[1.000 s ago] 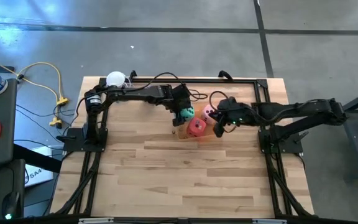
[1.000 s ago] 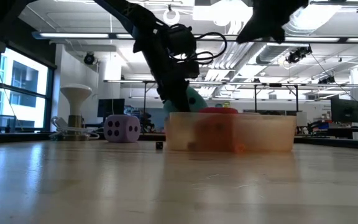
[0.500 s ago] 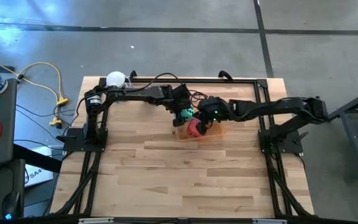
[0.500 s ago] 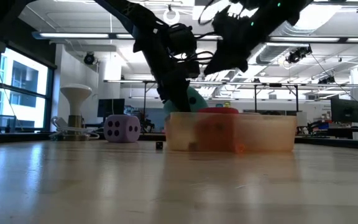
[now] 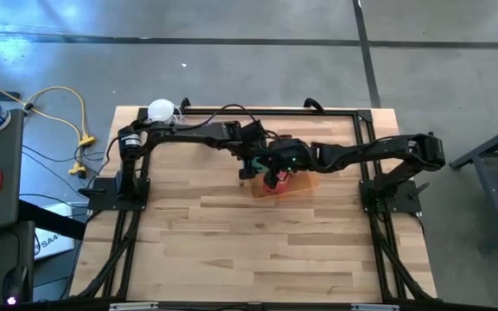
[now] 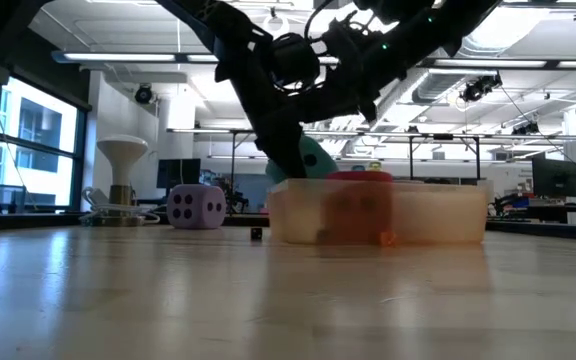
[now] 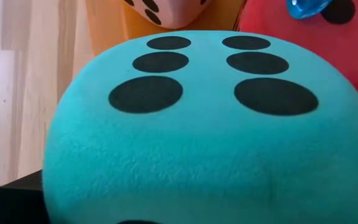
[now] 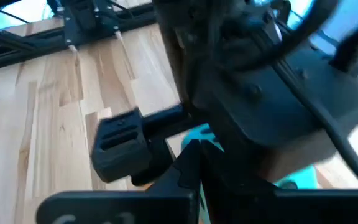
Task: Pick & Place Dice
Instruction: Put the large light blue dice into the orange bin
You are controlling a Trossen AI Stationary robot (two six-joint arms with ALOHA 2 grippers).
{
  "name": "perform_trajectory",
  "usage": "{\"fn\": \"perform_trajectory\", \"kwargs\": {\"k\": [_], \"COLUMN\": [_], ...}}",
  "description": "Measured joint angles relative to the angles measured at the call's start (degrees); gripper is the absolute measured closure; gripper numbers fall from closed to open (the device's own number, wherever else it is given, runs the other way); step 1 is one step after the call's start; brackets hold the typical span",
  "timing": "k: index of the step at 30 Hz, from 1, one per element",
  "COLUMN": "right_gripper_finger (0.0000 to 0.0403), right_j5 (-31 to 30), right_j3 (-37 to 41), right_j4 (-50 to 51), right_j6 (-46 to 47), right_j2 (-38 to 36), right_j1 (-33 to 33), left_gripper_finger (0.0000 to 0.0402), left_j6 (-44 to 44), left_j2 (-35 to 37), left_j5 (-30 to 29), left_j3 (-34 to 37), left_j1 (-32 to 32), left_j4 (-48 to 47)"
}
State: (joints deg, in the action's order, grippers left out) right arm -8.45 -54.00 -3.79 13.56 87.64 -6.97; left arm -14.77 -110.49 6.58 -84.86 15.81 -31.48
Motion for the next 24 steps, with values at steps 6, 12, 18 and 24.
{"fn": "perform_trajectory", "kwargs": {"k": [6,12,18,24], "right_gripper_finger": [0.0400,0.0400,0.0400,0.0400], "right_j5": [-0.1,0.4,-0.4,1.3], "right_j3": [-0.1,-0.1,-0.2,-0.3], "right_j4": [0.0,-0.4,2.9,6.1], "right_j6": [-1.8,0.2,3.9,7.5], "right_j2": [3.6,5.4,5.1,5.0], "right_j1": [-0.1,-0.2,-0.4,-1.2], "left_gripper_finger": [0.0002,0.0002,0.0002,0.0002], "left_j6": [0.4,-1.9,-1.6,-0.8], "left_j2": [0.0,-0.1,-0.1,-0.1], "left_j5": [-0.6,-2.2,-2.1,-0.2], "left_j3": [0.0,-0.1,-0.1,0.0], "left_j1": [-0.2,-0.3,-0.3,-0.1], "left_j4": [0.7,-0.6,-0.2,0.7]}}
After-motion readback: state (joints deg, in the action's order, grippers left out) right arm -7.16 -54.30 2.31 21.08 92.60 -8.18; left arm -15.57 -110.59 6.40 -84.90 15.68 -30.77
